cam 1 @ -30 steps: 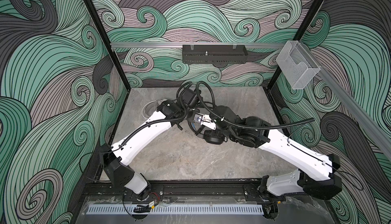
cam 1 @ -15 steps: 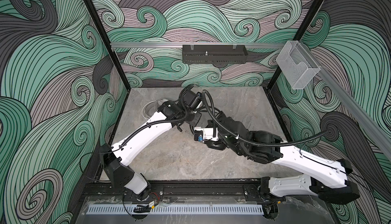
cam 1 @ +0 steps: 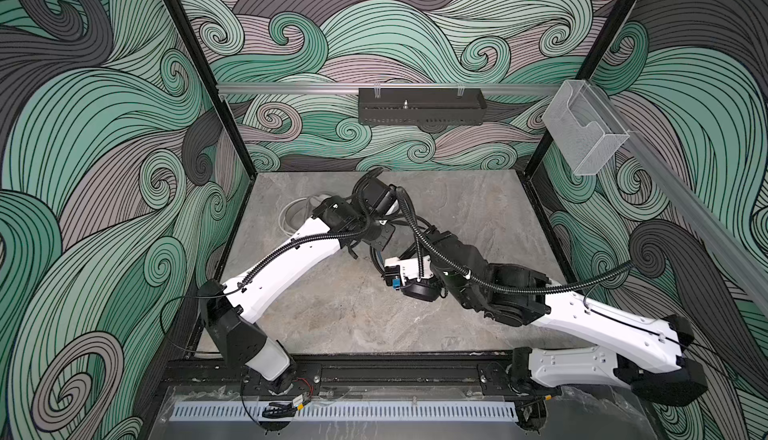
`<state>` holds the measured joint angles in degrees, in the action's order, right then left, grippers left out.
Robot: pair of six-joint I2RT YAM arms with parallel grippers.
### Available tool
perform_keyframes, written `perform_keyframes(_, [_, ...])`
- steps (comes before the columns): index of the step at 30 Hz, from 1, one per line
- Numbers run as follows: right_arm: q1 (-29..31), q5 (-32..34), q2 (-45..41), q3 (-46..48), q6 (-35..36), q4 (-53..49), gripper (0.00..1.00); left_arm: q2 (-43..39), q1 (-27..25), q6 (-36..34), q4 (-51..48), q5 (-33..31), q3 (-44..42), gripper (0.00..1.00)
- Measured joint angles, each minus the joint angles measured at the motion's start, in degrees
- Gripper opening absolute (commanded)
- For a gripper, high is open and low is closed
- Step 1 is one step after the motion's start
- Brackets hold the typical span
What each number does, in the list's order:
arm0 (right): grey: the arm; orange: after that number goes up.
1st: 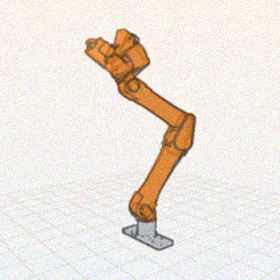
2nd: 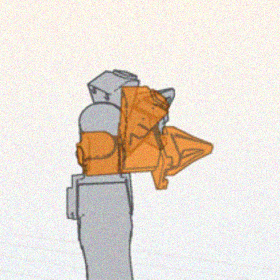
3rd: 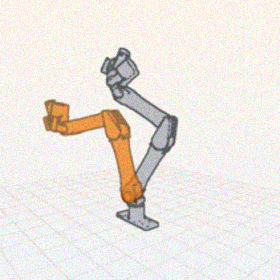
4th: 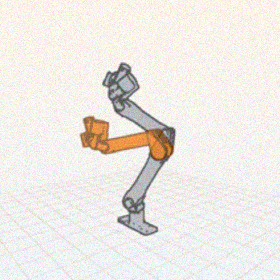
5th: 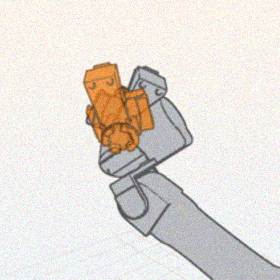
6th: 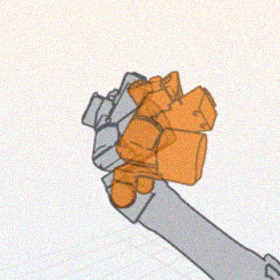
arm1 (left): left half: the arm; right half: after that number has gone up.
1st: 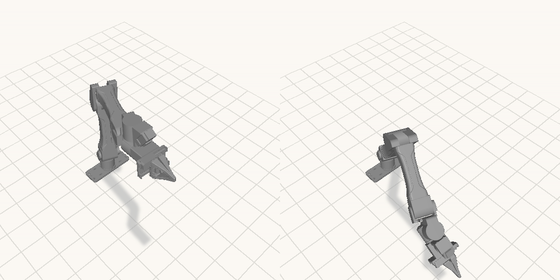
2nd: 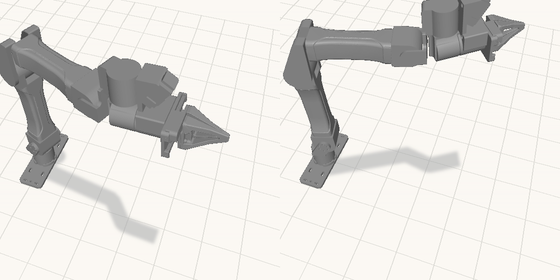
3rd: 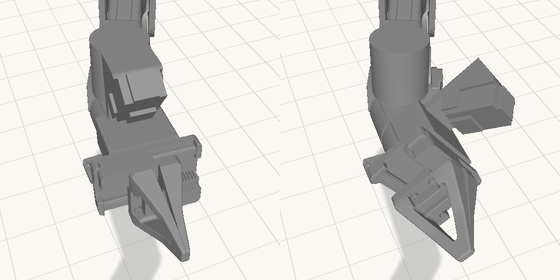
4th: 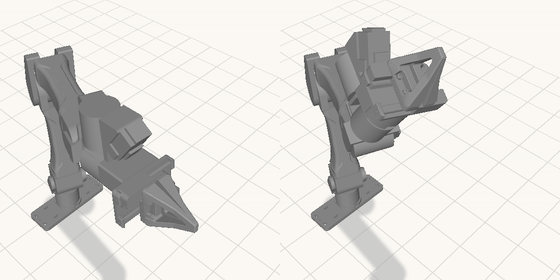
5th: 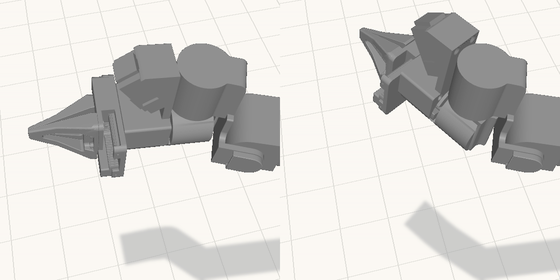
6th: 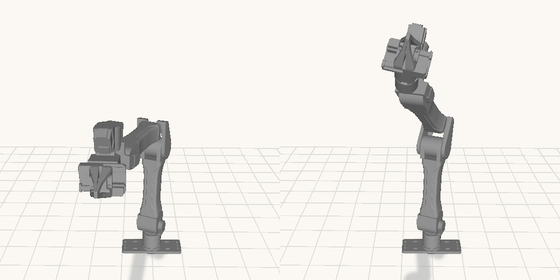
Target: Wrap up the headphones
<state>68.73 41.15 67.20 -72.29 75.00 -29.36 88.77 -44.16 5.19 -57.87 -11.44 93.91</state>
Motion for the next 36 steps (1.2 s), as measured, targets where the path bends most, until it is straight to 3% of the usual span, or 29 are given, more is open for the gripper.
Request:
perform_keyframes(11, [-0.35, 1.29, 1.66, 0.02, 6.12, 0.31, 0.00, -1.57, -0.02, -2.64, -0.11, -1.51, -1.55, 0.00])
perform_keyframes(22, [-0.57, 4.02, 4.83, 0.00, 12.46, 7.76, 0.00, -3.89, -0.02, -4.66, -0.42, -2.40, -3.08, 0.00])
perform_keyframes(36, [-2.12, 1.40, 0.66, 1.79, 9.62, -0.28, 0.00, -3.91, -0.35, -6.08, 0.61, -1.73, -2.99, 0.00])
